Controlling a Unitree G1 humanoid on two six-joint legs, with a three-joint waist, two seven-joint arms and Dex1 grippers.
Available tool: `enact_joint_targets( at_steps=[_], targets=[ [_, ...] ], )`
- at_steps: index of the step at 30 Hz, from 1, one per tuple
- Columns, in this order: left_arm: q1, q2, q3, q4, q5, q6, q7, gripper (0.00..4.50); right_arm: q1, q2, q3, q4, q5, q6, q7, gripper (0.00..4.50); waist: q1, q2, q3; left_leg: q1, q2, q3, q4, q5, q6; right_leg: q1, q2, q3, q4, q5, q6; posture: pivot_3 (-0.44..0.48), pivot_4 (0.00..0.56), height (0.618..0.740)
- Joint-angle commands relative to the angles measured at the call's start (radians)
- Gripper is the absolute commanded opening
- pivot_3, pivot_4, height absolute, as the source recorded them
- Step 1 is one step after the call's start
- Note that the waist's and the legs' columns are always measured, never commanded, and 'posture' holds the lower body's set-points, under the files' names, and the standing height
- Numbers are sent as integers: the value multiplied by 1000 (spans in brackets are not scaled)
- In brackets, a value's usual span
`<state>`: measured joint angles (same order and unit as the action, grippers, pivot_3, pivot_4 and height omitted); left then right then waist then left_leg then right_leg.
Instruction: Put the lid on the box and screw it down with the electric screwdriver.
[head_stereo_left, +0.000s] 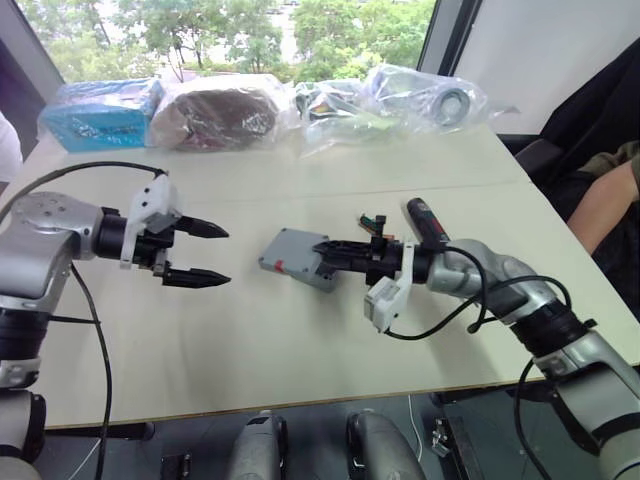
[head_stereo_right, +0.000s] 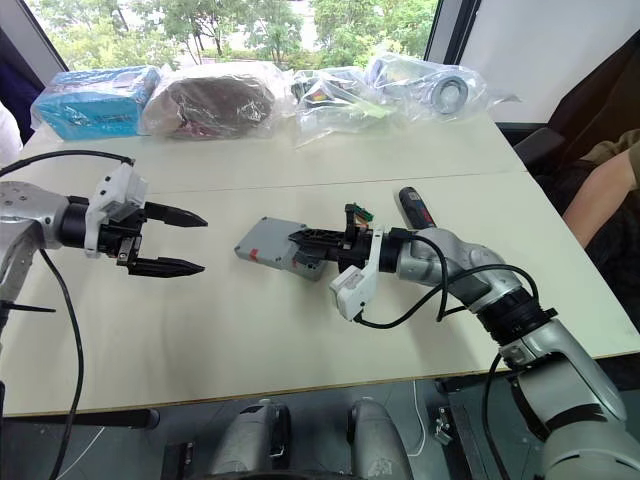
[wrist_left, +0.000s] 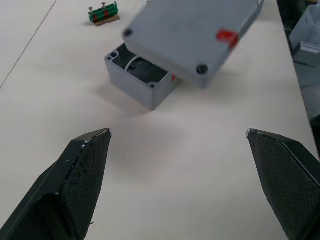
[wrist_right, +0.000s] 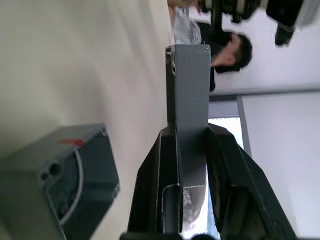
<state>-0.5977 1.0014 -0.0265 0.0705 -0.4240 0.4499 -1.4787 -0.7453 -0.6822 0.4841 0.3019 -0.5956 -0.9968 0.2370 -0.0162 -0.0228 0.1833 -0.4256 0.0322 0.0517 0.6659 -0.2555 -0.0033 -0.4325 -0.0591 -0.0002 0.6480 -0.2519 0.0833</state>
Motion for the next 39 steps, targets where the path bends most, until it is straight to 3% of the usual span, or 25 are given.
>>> enact_joint_targets(
  at_steps=[1, 14, 39],
  targets=[
    [-18, 1, 7, -24, 5, -22, -8, 4457, -84, 14, -37, 143, -124, -108, -152, 151, -1, 0, 0, 0, 0, 0, 0, 0, -1, 0, 0, 0, 0, 0, 0, 0, 150, 740],
    [23, 5, 21, -59, 1, -38, 5, 4457, -208, 28, 21, 393, -385, -182, -434, 151, -4, 0, 0, 0, 0, 0, 0, 2, -3, 0, 0, 0, 1, 0, 0, 0, 150, 740],
    [43, 11, 31, -84, -3, -35, 14, 4457, -287, 47, 129, 576, -443, -205, -539, 151, -5, 0, 0, 1, 0, 0, 0, 2, -4, 0, 0, 0, 2, 0, 0, 0, 150, 740]
  ],
)
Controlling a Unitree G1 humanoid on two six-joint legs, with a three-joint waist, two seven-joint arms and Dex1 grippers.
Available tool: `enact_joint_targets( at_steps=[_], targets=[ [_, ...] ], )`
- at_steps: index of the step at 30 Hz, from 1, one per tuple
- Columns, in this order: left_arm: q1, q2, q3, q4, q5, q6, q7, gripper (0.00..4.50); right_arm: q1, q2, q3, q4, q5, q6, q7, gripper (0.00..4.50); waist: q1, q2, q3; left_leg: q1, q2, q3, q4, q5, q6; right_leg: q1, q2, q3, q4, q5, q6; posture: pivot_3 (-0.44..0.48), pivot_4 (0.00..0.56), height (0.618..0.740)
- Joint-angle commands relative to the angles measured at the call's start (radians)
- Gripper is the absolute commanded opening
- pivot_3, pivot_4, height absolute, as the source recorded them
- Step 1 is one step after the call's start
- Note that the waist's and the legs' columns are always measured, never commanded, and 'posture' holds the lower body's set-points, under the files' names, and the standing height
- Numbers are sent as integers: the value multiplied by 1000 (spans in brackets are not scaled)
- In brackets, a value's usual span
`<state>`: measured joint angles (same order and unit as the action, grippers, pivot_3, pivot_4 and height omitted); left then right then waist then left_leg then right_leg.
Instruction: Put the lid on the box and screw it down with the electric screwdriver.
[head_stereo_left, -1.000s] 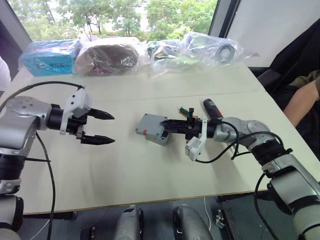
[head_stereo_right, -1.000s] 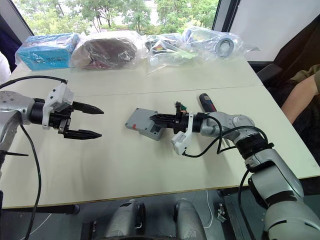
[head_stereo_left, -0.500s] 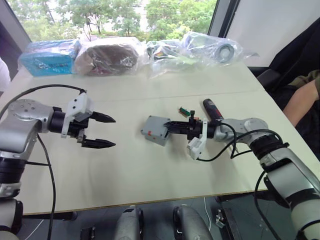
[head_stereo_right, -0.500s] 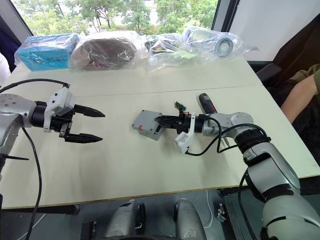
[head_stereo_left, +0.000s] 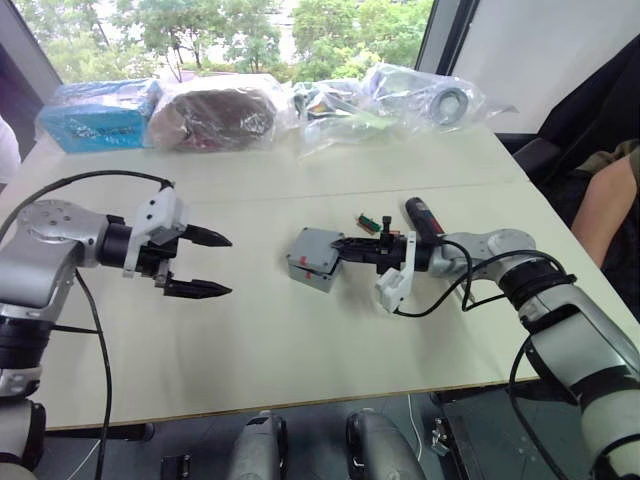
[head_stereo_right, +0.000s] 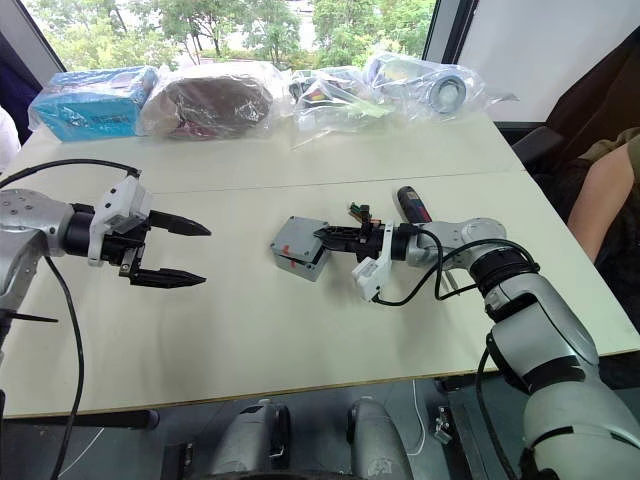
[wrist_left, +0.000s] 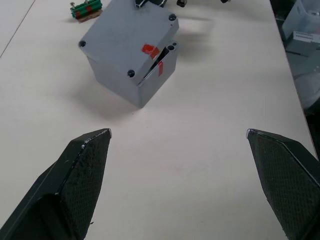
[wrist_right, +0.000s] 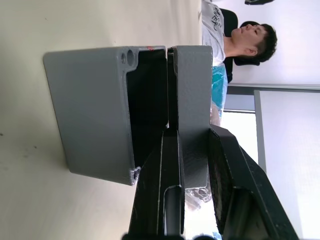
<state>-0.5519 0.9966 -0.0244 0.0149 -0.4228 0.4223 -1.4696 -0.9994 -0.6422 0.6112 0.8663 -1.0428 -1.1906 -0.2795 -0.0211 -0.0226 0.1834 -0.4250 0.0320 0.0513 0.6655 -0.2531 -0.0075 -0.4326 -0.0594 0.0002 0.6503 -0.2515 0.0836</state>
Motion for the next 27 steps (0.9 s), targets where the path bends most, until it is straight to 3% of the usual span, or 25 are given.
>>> enact_joint_targets(
  at_steps=[1, 12, 27],
  targets=[
    [-2, 16, 29, -30, -4, -7, 6, 4457, -35, 7, 6, 15, 3, -12, -27, 151, 0, 0, 0, 0, 0, 0, 0, 0, 0, 0, 0, 0, 0, 0, 0, 0, 150, 740],
    [-6, 15, 23, -51, -6, 7, 17, 4457, -44, 7, 43, 62, -15, -28, -76, 151, 0, 0, 0, 0, 0, 0, 0, 1, -1, 0, 0, 0, 1, 0, 0, 0, 150, 740],
    [-106, -57, -28, -12, 24, 1, 53, 4457, -12, 0, 151, 79, -152, 70, -287, 151, 3, 0, 0, 1, 0, -1, 0, 2, -3, 0, 0, 0, 1, 0, 0, 0, 150, 740]
  ],
)
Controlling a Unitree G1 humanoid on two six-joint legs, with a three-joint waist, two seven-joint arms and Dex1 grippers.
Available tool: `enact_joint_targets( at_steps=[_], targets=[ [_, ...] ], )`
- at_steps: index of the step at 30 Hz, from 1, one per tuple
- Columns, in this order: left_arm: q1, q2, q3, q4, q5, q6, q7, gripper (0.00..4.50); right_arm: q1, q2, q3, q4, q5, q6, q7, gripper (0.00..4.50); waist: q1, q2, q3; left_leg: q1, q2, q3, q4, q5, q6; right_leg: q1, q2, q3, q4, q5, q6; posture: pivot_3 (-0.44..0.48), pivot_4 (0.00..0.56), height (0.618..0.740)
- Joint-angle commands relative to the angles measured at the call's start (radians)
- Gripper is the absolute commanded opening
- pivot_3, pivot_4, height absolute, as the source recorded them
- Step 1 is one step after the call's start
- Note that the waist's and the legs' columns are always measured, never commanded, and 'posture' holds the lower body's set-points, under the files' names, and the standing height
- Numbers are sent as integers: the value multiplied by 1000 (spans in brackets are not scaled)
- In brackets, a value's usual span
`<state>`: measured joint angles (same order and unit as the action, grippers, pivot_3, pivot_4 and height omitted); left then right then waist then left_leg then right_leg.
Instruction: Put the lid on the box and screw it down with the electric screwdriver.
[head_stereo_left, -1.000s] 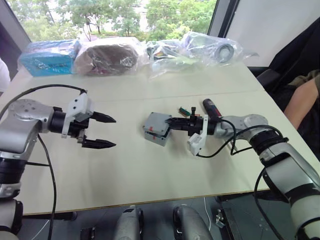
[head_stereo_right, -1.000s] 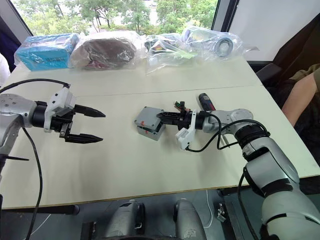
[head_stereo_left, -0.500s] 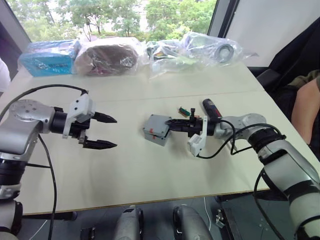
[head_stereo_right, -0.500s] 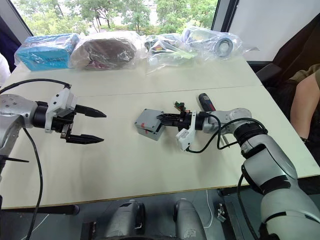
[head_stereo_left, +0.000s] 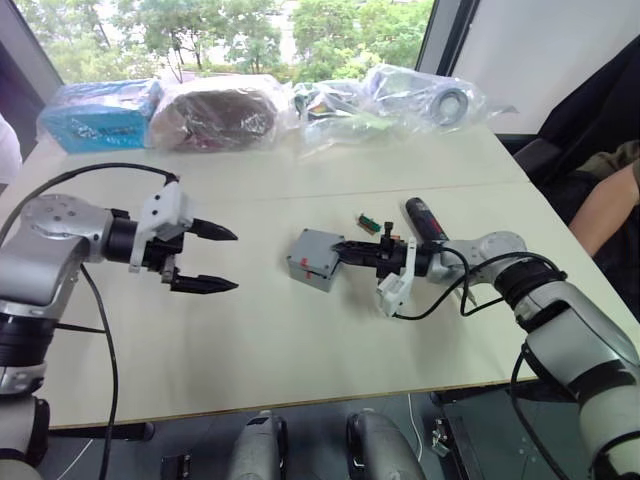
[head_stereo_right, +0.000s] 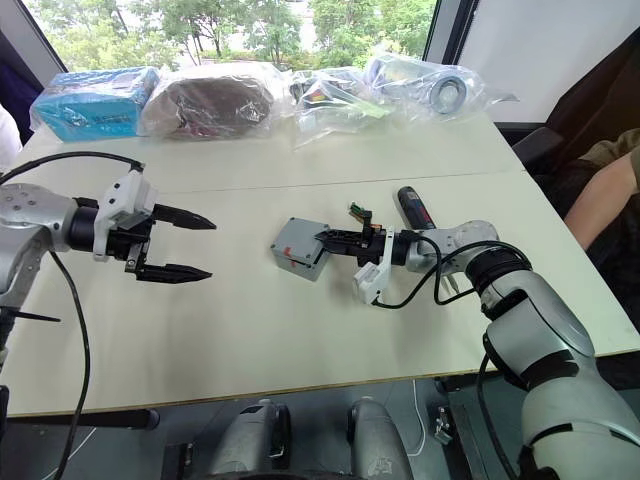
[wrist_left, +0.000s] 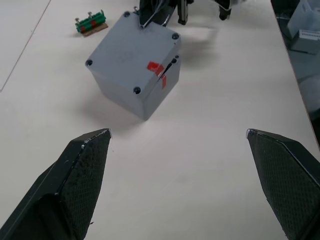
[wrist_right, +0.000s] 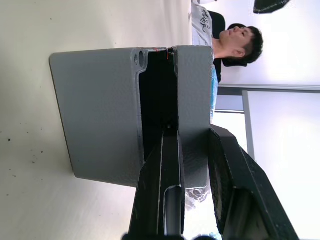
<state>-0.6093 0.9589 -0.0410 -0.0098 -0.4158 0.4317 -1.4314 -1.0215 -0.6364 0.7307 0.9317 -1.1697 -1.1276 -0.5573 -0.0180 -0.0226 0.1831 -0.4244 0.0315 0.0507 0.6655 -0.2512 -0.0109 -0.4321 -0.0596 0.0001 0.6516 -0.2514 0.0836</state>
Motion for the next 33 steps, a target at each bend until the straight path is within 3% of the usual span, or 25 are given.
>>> enact_joint_targets(
  at_steps=[1, 5, 11, 13, 18, 26, 27, 33],
  targets=[
    [-69, -40, -18, 30, 23, -8, 30, 4457, 9, -5, 37, 14, -26, 8, -13, 151, 0, 0, 0, 0, 0, 0, 0, 0, 0, 0, 0, 0, 0, 0, 0, 0, 150, 740],
    [-161, -150, -59, 135, 73, -27, 93, 3416, 5, -3, 55, 20, -30, 17, -29, 151, 2, 0, 0, 2, -1, -1, 0, 0, 0, 2, 0, -1, 0, 0, 0, 0, 150, 740],
    [-237, -335, -128, 272, 124, -107, 128, 725, 0, -8, 73, 32, -29, 26, -34, 151, 2, 1, -1, 3, -1, 0, 0, 0, 0, 3, 0, 0, 0, 0, 0, 0, 150, 740],
    [-252, -387, -150, 322, 151, -140, 138, 103, 0, -8, 77, 30, -29, 28, -35, 151, 2, 1, -1, 4, -1, -1, 0, 0, 0, 4, 0, -1, 0, 0, 0, 0, 150, 740],
    [-272, -480, -218, 469, 262, -273, 179, 103, 5, -11, 85, 20, -29, 30, -34, 151, 2, 2, -2, 5, -1, 0, 0, 0, 0, 4, 0, 0, 0, 0, 0, 0, 150, 740],
    [-279, -508, -266, 628, 382, -445, 186, 103, 2, -20, 100, 5, -31, 7, -21, 151, 6, 2, -2, 9, -1, 0, -1, 0, 0, 8, 0, 0, 0, 0, 0, 0, 150, 740],
    [-280, -509, -266, 638, 387, -450, 183, 39, -2, -23, 100, 9, -27, 2, -17, 651, 6, 2, -2, 9, -2, 0, -1, 0, 1, 9, -1, 0, 0, 0, 0, 0, 150, 740],
    [-272, -509, -277, 658, 409, -459, 153, 0, -17, -44, 93, 18, -7, -38, 12, 2553, 4, 2, -3, 16, -2, 0, -2, -1, 2, 16, -1, 0, -1, 0, 0, 0, 150, 740]
  ],
)
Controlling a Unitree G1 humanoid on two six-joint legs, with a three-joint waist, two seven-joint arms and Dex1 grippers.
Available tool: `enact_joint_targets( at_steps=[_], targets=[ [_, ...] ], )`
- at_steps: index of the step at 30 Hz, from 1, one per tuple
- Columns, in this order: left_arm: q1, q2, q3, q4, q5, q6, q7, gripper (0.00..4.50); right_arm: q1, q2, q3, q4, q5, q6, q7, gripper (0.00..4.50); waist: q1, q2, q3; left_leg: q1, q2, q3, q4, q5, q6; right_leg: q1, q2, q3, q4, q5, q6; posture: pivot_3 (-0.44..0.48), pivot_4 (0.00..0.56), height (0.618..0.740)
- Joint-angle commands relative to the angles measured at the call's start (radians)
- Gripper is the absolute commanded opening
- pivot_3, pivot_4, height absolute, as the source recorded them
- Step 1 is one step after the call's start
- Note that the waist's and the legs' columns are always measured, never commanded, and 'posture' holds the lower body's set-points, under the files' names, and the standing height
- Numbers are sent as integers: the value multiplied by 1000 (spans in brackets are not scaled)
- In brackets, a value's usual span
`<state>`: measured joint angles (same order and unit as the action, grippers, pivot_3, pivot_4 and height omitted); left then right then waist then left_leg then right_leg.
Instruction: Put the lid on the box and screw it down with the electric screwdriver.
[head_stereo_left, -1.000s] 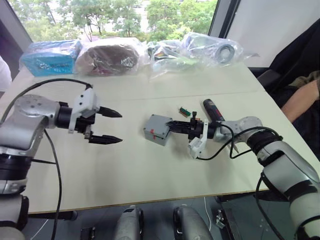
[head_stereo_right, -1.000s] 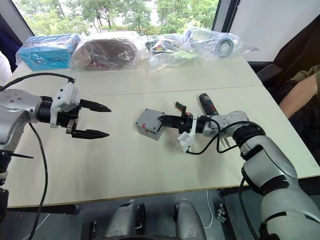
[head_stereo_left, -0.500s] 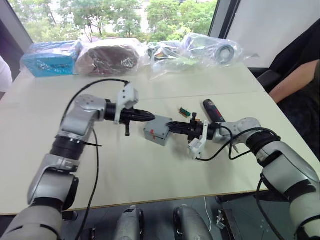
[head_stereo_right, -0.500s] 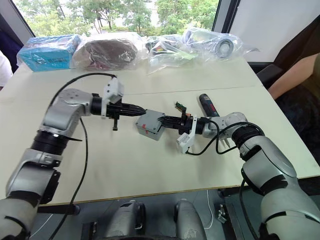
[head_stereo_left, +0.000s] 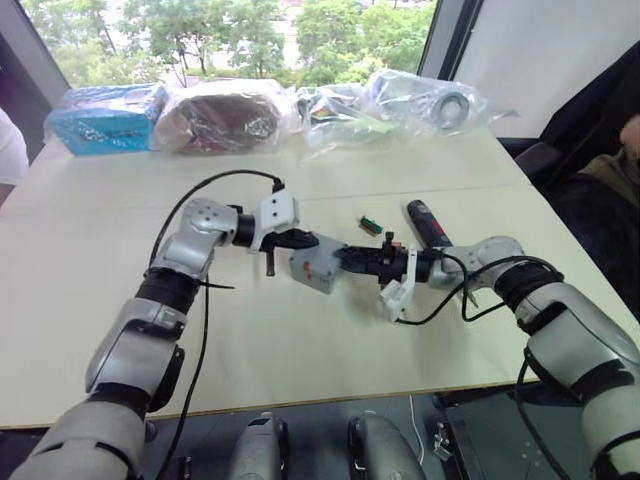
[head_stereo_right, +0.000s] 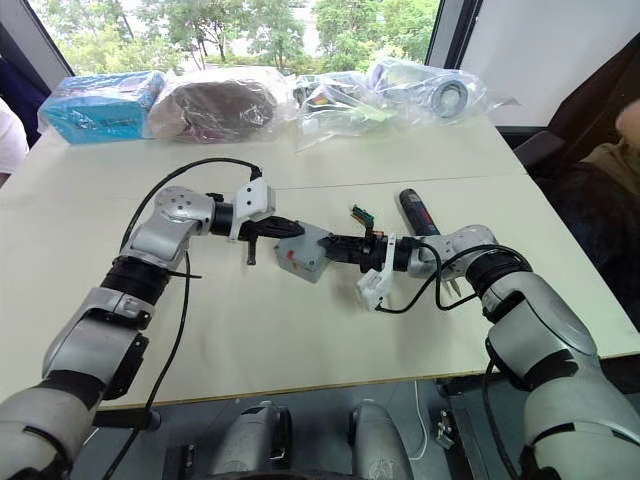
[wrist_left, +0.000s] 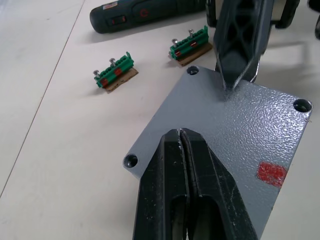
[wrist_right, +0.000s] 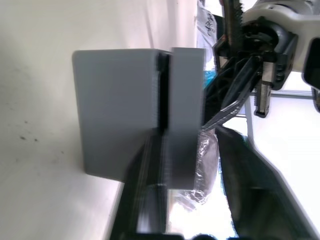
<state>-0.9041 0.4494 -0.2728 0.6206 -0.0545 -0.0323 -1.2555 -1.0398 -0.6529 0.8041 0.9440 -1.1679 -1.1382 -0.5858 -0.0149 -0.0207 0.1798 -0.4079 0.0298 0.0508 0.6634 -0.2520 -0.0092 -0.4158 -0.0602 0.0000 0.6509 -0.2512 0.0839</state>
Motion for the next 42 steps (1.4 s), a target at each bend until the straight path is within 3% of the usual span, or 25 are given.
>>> enact_joint_targets(
  at_steps=[1, 4, 14, 18, 21, 23, 25, 29, 35, 42],
  targets=[
    [24, 0, -46, 28, 51, 6, -25, 0, 0, -30, 18, 6, -7, -32, 43, 2845, 1, 0, 0, 2, 0, -1, 0, 0, 1, 2, 0, 0, -1, 0, 0, 0, 150, 740],
    [36, -3, -62, 26, 63, 11, -31, 0, -8, -44, 9, 14, 17, -72, 83, 3830, 2, 0, -1, 4, 0, -1, 0, -1, 1, 6, 0, -1, -2, 0, 0, 0, 150, 740],
    [29, -12, -77, 82, 101, -6, -16, 0, -26, -94, -16, -11, 31, -107, 130, 3830, 0, 1, -3, 6, 0, -1, 0, -1, 2, 7, 0, -1, -2, 0, 0, 0, 150, 740],
    [25, -18, -25, 36, 41, 31, -22, 0, -19, -78, -75, 88, 238, -165, 325, 3830, 0, 1, -3, 6, 0, -1, 0, -1, 2, 7, 0, -1, -2, 0, 0, 0, 150, 740],
    [25, 12, 25, -44, -9, 68, -37, 0, 30, -47, -137, 137, 577, -134, 663, 3195, -5, 0, -3, 6, 0, -1, 0, -1, 2, 7, 0, 0, -3, 0, 0, 0, 150, 740],
    [23, 32, 66, -99, -43, 119, -32, 0, 140, -44, -199, -39, 922, 104, 967, 2601, -6, -1, -2, 5, 1, -1, 0, -1, 2, 8, 1, -1, -3, 0, 0, 0, 150, 740],
    [27, 57, 95, -142, -63, 153, -21, 0, 242, -54, -259, -268, 1166, 386, 1170, 1807, -4, 0, -1, 5, 3, -3, 0, -2, 3, 8, 2, -1, -3, 0, 0, 0, 150, 740],
    [44, 95, 125, -159, -59, 180, 17, 0, 360, -74, -358, -606, 1304, 854, 1274, 140, -3, 2, 1, 2, 5, -7, 0, -2, 3, 4, -1, -2, -1, 0, 0, 0, 150, 740],
    [97, 108, 125, -123, -31, 162, 79, 0, 476, -66, -448, -951, 1344, 1354, 1269, 20, 7, 2, 1, 1, 3, -7, 0, -2, 3, 4, -2, -3, -1, 0, 0, 0, 150, 740],
    [147, 66, 88, -71, 8, 106, 121, 0, 570, -14, -445, -1170, 1313, 1626, 1254, 20, 6, 1, 1, -1, 1, -3, 1, -2, 3, 1, -2, -3, -2, 0, 0, 0, 150, 740]
  ],
)
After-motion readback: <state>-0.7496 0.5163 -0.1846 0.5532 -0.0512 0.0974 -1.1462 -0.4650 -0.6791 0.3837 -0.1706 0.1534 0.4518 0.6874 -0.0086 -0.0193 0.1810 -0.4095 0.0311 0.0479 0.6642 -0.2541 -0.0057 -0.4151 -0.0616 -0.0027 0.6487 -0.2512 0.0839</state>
